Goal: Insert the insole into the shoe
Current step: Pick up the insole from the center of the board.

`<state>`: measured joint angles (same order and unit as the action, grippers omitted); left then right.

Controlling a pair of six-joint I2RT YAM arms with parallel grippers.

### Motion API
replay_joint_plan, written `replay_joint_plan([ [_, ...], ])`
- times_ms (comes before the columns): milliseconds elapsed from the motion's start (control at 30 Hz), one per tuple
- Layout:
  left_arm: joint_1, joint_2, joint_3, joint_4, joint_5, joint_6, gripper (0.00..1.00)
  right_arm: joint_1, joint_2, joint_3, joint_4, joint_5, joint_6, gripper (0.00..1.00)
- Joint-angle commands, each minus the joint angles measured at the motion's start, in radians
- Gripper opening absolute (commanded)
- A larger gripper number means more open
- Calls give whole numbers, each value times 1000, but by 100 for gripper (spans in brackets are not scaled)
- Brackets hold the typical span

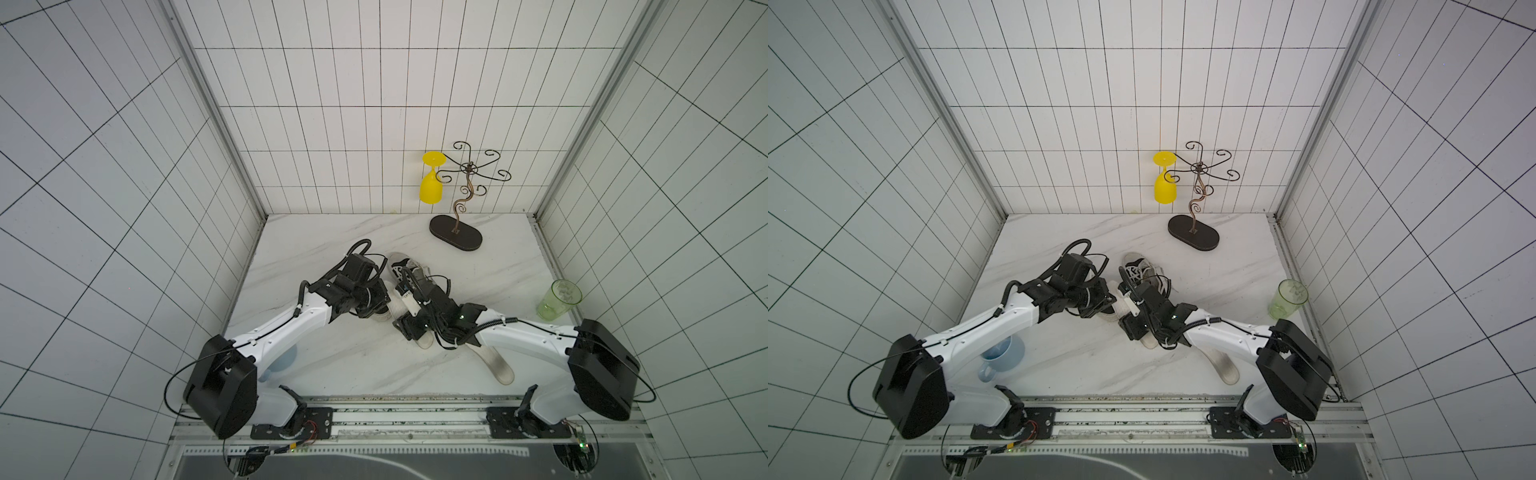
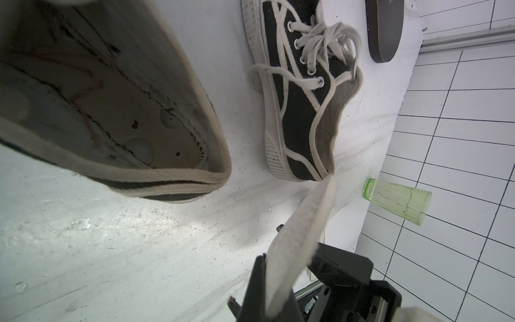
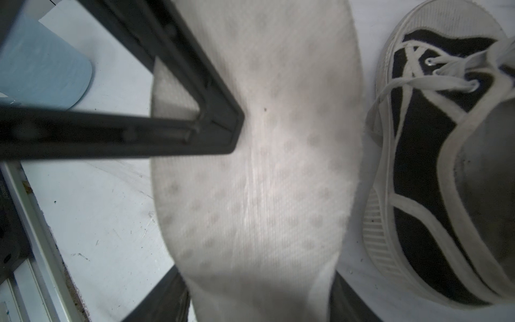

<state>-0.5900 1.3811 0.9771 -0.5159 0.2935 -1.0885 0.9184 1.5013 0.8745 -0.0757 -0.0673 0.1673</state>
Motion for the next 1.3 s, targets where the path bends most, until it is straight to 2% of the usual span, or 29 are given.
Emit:
replay_joint_plan([
  [0, -5, -7, 12, 18, 2, -7, 0, 14, 25, 86, 33, 4, -16, 67],
  [133, -11, 3, 26, 1, 17, 5, 0, 13, 45, 107, 36, 33, -33, 64],
  [300, -10, -5, 34, -41, -12, 29, 0, 11, 41, 105, 46, 28, -43, 42],
  [567, 1, -1, 29, -44, -11, 36, 1, 11, 8, 67, 57, 13, -37, 34],
  [700, 20, -5, 43, -41, -5, 47, 30, 11, 5, 62, 42, 13, -48, 31],
  [800, 50, -8, 86, -87, -12, 96, 43, -1, 26, 102, -18, 10, -64, 32],
  [933, 94, -36, 155, -212, -83, 199, 45, -28, 49, 173, -119, -23, -77, 32],
  [1100, 163, -74, 173, -275, -182, 361, 47, -37, 79, 250, -229, -28, -97, 32],
  [1267, 173, 12, 213, -315, -292, 536, 57, -43, 97, 297, -321, -6, -101, 32],
])
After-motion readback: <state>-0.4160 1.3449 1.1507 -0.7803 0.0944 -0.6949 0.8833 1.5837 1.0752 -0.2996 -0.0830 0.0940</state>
